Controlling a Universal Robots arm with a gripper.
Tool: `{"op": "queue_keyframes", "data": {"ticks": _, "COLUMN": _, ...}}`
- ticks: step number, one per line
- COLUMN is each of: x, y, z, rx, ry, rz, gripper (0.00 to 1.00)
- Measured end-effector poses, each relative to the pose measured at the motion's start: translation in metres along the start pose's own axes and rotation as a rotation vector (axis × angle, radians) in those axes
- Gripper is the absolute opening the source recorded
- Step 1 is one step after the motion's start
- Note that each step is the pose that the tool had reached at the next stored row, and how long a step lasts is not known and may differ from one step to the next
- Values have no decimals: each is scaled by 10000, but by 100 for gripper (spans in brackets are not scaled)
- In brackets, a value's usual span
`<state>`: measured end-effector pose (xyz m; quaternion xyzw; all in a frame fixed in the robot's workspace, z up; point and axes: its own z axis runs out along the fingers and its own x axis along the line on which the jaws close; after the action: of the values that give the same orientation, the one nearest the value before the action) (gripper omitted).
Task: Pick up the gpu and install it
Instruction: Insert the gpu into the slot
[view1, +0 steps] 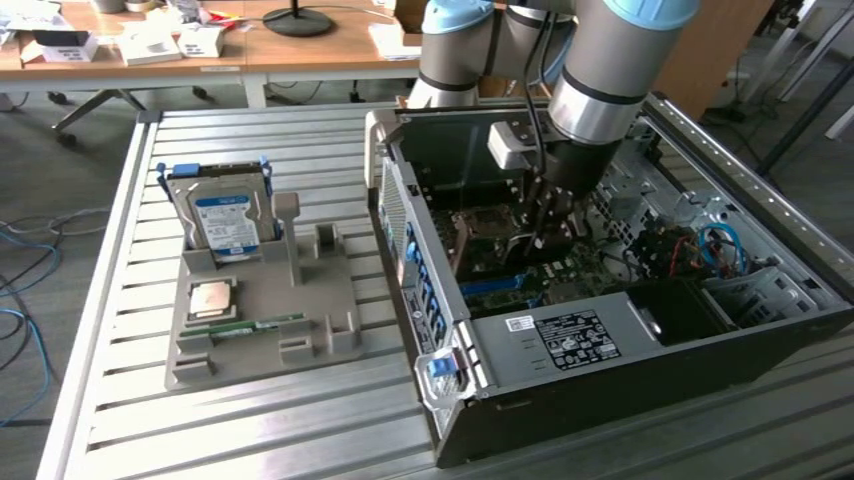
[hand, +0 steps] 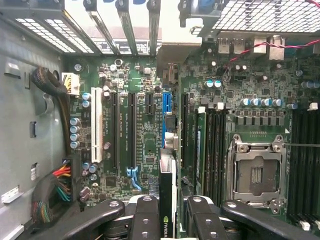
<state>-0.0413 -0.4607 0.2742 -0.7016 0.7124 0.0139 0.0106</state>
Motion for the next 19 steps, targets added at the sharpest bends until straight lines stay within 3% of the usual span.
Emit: {"op": "queue_keyframes", "data": {"ticks": 19, "x": 3, "y": 81, "z": 52, "rx": 1, "ry": -4, "rz": -1, "gripper": 26}}
